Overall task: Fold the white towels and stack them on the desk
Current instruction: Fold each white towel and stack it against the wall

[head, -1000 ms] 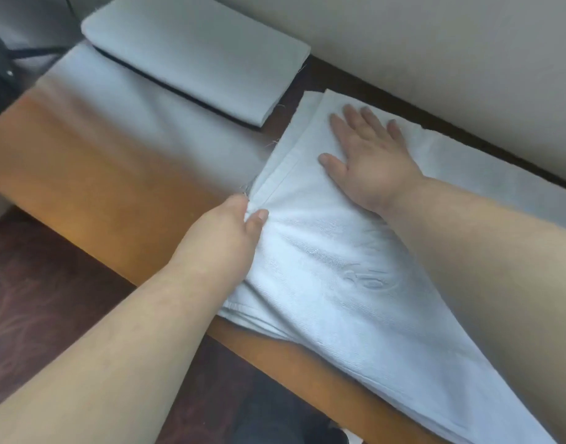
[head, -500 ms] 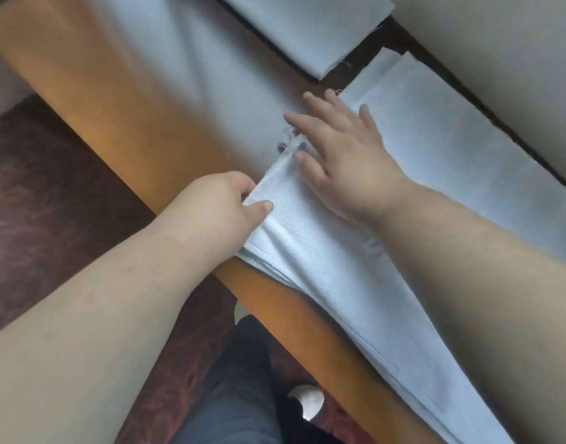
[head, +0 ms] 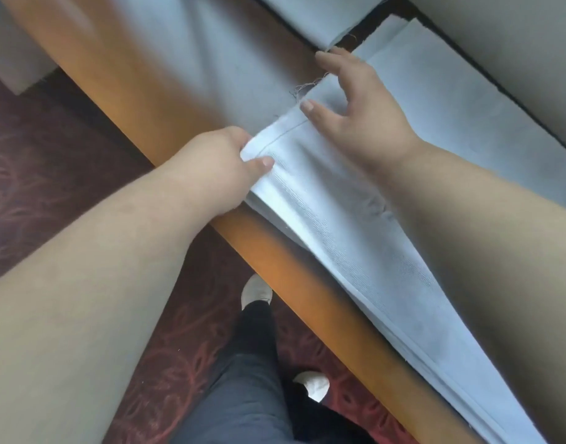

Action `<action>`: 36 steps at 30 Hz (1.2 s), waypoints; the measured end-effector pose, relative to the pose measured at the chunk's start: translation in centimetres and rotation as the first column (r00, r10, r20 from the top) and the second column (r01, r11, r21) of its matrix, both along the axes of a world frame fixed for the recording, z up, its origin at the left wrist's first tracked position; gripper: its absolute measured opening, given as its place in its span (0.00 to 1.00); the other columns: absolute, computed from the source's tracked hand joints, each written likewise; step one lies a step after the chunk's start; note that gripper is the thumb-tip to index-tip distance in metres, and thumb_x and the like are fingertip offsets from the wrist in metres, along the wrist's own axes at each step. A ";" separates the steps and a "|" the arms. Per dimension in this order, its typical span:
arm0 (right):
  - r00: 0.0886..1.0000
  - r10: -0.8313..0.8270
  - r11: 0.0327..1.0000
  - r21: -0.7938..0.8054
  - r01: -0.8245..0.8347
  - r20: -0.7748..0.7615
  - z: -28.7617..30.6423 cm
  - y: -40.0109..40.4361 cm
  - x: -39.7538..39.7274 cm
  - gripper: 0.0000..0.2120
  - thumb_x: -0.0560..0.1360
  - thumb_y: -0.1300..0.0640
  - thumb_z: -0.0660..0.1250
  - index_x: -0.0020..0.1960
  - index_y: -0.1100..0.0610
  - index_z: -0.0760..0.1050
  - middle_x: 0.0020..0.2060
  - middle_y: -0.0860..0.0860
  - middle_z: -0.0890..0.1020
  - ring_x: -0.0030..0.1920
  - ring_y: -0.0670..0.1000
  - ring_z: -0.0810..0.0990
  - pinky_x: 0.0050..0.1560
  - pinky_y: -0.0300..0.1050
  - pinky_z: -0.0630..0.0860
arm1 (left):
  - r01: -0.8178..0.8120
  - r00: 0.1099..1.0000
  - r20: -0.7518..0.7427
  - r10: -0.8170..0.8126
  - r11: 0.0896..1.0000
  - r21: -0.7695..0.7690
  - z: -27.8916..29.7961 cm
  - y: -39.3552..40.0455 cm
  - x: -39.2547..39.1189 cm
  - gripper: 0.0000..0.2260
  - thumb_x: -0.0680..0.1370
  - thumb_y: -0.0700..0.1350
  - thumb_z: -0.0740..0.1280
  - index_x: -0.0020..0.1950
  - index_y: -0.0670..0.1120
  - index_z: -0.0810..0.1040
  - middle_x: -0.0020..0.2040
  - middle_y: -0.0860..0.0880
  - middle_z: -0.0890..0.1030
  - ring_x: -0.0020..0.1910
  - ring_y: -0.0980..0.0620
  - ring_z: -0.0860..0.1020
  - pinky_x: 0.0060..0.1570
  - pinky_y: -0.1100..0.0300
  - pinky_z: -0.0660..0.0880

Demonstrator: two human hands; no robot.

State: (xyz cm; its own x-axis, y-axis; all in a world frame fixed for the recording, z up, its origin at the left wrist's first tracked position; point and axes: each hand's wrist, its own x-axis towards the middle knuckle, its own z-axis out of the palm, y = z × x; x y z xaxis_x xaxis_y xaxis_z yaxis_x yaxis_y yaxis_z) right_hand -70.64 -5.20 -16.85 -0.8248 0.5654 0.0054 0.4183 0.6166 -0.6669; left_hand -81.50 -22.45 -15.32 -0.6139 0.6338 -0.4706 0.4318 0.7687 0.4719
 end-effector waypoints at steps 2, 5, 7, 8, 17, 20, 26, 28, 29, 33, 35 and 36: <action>0.995 0.052 0.993 0.102 -0.061 0.085 0.0 -1.8 2.2 0.29 0.76 0.39 0.59 0.75 0.47 0.64 0.76 0.49 0.63 0.77 0.49 0.57 0.76 0.61 0.50 | -0.251 0.920 0.339 0.194 0.959 0.133 0.2 0.1 0.4 0.08 0.79 0.56 0.65 0.51 0.52 0.74 0.47 0.51 0.79 0.40 0.52 0.81 0.34 0.56 0.79; 0.908 0.098 0.952 0.227 -0.205 0.407 -1.4 -4.8 4.8 0.33 0.78 0.34 0.49 0.79 0.47 0.53 0.80 0.50 0.51 0.79 0.51 0.45 0.76 0.61 0.41 | -0.379 0.843 0.460 0.278 0.914 0.142 -0.5 0.0 1.0 0.03 0.79 0.49 0.66 0.47 0.52 0.75 0.47 0.50 0.81 0.38 0.54 0.82 0.30 0.60 0.80; 0.893 0.073 0.941 0.267 -0.209 0.444 -2.1 -5.4 4.8 0.33 0.78 0.33 0.47 0.79 0.46 0.50 0.80 0.49 0.48 0.79 0.51 0.42 0.76 0.60 0.39 | -0.358 0.878 0.384 0.284 0.924 0.136 -1.0 -0.6 1.0 0.03 0.78 0.51 0.67 0.47 0.53 0.76 0.44 0.51 0.81 0.34 0.55 0.78 0.25 0.64 0.74; 0.897 0.064 0.943 0.268 -0.198 0.438 -2.1 -5.3 4.5 0.34 0.78 0.33 0.48 0.79 0.46 0.51 0.80 0.49 0.49 0.79 0.51 0.42 0.76 0.60 0.39 | -0.369 0.879 0.374 0.295 0.919 0.142 -1.1 -0.9 0.8 0.04 0.78 0.52 0.67 0.47 0.53 0.77 0.44 0.52 0.81 0.33 0.55 0.76 0.24 0.64 0.72; 0.991 -0.023 0.992 0.123 0.007 0.130 1.3 -10.4 4.4 0.24 0.70 0.37 0.67 0.57 0.52 0.71 0.51 0.48 0.76 0.52 0.54 0.76 0.49 0.49 0.72 | -0.672 0.537 0.805 0.250 0.704 0.230 1.0 0.0 2.4 0.11 0.79 0.48 0.68 0.58 0.45 0.76 0.43 0.47 0.84 0.36 0.49 0.83 0.36 0.54 0.79; 0.986 -0.100 0.995 0.041 0.095 0.133 1.6 -8.6 4.4 0.04 0.76 0.54 0.62 0.43 0.52 0.69 0.36 0.46 0.73 0.40 0.52 0.74 0.36 0.44 0.64 | -0.645 0.587 0.771 0.248 0.719 0.259 0.8 -0.3 2.6 0.15 0.81 0.54 0.62 0.64 0.47 0.74 0.50 0.47 0.84 0.43 0.48 0.85 0.45 0.50 0.80; 0.973 -0.228 0.970 -0.080 0.230 0.034 3.7 -6.0 5.4 0.08 0.76 0.49 0.59 0.38 0.48 0.68 0.30 0.43 0.73 0.30 0.37 0.72 0.25 0.32 0.63 | -0.086 0.959 -0.272 0.073 0.995 -0.039 -1.8 -1.9 4.2 0.23 0.72 0.65 0.67 0.55 0.47 0.78 0.47 0.48 0.81 0.47 0.44 0.79 0.42 0.56 0.74; 0.965 -0.262 0.957 -0.124 0.262 0.015 4.0 -5.8 5.3 0.09 0.77 0.46 0.58 0.40 0.48 0.70 0.30 0.42 0.74 0.31 0.34 0.72 0.26 0.31 0.64 | -0.004 0.968 -0.250 -0.023 0.994 -0.109 -2.0 -1.4 4.9 0.22 0.73 0.63 0.67 0.52 0.45 0.78 0.42 0.45 0.79 0.43 0.43 0.79 0.34 0.57 0.69; 0.963 -0.271 0.953 -0.137 0.270 0.008 4.0 -5.9 5.4 0.08 0.77 0.46 0.58 0.42 0.47 0.71 0.31 0.41 0.75 0.32 0.34 0.73 0.26 0.30 0.65 | 0.025 0.973 -0.225 -0.051 0.993 -0.118 -2.0 -1.2 5.0 0.18 0.75 0.60 0.67 0.51 0.45 0.79 0.40 0.45 0.79 0.41 0.44 0.78 0.32 0.58 0.67; 0.957 -0.288 0.948 -0.150 0.280 -0.038 3.9 -6.0 5.8 0.04 0.75 0.50 0.59 0.44 0.45 0.72 0.31 0.40 0.75 0.33 0.37 0.73 0.28 0.32 0.67 | -0.317 0.945 0.148 0.293 0.931 0.181 -1.3 -1.3 4.1 0.07 0.74 0.46 0.63 0.51 0.48 0.75 0.47 0.47 0.78 0.43 0.49 0.79 0.36 0.58 0.78; 0.952 -0.298 0.946 -0.155 0.286 -0.065 3.8 -6.1 5.9 0.04 0.75 0.50 0.59 0.47 0.45 0.72 0.32 0.41 0.75 0.34 0.38 0.74 0.30 0.33 0.68 | -0.590 0.769 0.459 0.445 0.770 0.242 -1.2 -1.1 4.1 0.10 0.74 0.41 0.60 0.54 0.47 0.74 0.54 0.44 0.77 0.48 0.46 0.81 0.36 0.55 0.82; 0.949 -0.307 0.943 -0.156 0.294 -0.069 3.8 -6.2 6.0 0.05 0.75 0.51 0.59 0.48 0.45 0.72 0.33 0.41 0.76 0.34 0.39 0.74 0.31 0.33 0.68 | -0.669 0.694 0.538 0.479 0.706 0.233 -1.2 -1.0 4.3 0.10 0.75 0.39 0.58 0.54 0.47 0.73 0.55 0.44 0.76 0.48 0.47 0.81 0.33 0.57 0.81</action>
